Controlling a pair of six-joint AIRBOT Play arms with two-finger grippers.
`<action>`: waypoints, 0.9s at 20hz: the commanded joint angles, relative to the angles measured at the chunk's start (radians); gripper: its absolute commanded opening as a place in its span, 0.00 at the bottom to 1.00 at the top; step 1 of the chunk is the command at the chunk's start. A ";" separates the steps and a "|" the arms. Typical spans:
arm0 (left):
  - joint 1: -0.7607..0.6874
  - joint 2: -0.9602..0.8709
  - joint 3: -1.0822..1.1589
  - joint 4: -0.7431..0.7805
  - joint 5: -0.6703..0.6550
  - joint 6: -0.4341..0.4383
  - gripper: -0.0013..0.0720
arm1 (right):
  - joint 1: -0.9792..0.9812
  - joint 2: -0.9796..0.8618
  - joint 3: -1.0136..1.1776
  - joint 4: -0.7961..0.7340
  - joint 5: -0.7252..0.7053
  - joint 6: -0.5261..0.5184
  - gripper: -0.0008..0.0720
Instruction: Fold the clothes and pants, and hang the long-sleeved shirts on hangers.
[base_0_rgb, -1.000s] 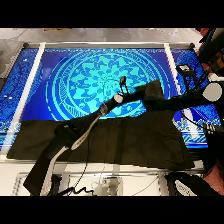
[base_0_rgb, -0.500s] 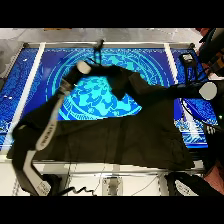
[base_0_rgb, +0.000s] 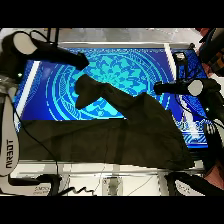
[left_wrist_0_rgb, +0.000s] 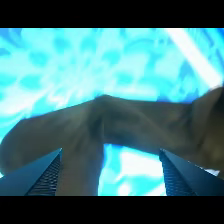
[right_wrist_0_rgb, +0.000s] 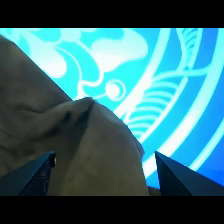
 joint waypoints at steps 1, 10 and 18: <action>0.019 0.027 -0.003 0.276 -0.180 -0.027 0.89 | -0.030 -0.009 0.000 -0.106 0.037 0.000 0.96; 0.224 0.030 -0.526 0.148 -0.062 -0.053 0.81 | -0.245 -0.010 0.000 -0.108 0.171 -0.009 0.96; 0.214 0.002 -0.739 0.000 0.117 0.296 0.81 | -0.261 -0.010 0.000 -0.108 0.131 -0.016 0.96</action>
